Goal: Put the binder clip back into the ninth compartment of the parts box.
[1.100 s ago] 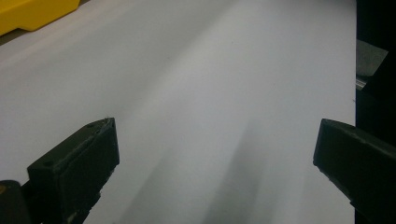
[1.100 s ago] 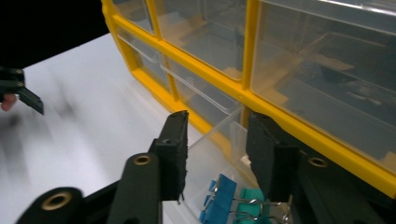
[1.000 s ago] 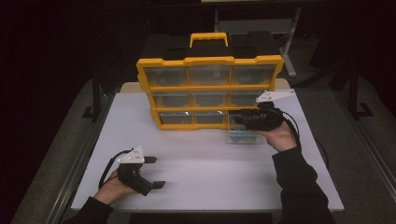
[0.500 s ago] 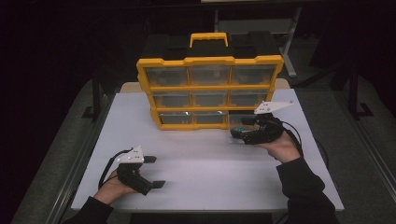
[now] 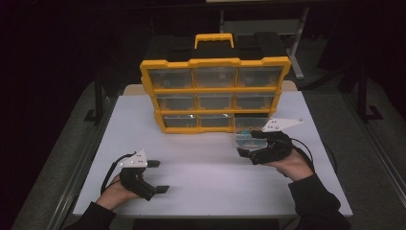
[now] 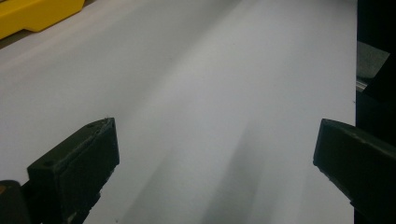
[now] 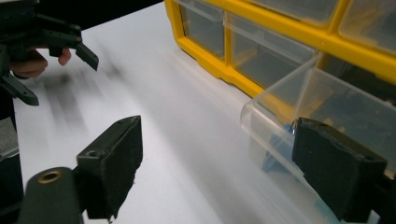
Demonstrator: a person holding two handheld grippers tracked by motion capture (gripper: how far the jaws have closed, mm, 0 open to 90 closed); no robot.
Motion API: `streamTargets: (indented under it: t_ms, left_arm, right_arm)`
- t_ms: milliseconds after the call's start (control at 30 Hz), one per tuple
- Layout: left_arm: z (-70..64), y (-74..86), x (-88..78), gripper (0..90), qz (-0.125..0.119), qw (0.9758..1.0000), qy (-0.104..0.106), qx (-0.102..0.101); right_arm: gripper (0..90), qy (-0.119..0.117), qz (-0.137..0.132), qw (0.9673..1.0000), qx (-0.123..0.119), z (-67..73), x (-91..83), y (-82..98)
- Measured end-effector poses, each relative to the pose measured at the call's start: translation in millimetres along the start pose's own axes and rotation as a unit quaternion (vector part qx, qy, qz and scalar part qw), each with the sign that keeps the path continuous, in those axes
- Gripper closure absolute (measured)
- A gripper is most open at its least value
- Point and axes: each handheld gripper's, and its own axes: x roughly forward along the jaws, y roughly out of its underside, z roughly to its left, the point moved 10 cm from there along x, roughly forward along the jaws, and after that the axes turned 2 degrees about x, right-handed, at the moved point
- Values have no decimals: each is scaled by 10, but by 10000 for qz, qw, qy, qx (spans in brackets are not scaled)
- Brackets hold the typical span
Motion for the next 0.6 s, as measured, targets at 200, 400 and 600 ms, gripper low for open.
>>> streamTargets:
  t_ms: [200, 400, 600]
  left_arm:
    - [-3, 2, 1, 0, 8, 10000, 1, 9]
    - [-8, 3, 2, 0, 5, 10000, 8, 0]
    - [-6, 4, 2, 0, 5, 10000, -3, -7]
  right_arm:
    - [125, 51, 1, 10000, 41, 12, -7, 154]
    - [91, 81, 6, 9999, 81, 27, 9, 309]
    - [43, 147, 27, 9999, 70, 19, 18, 449]
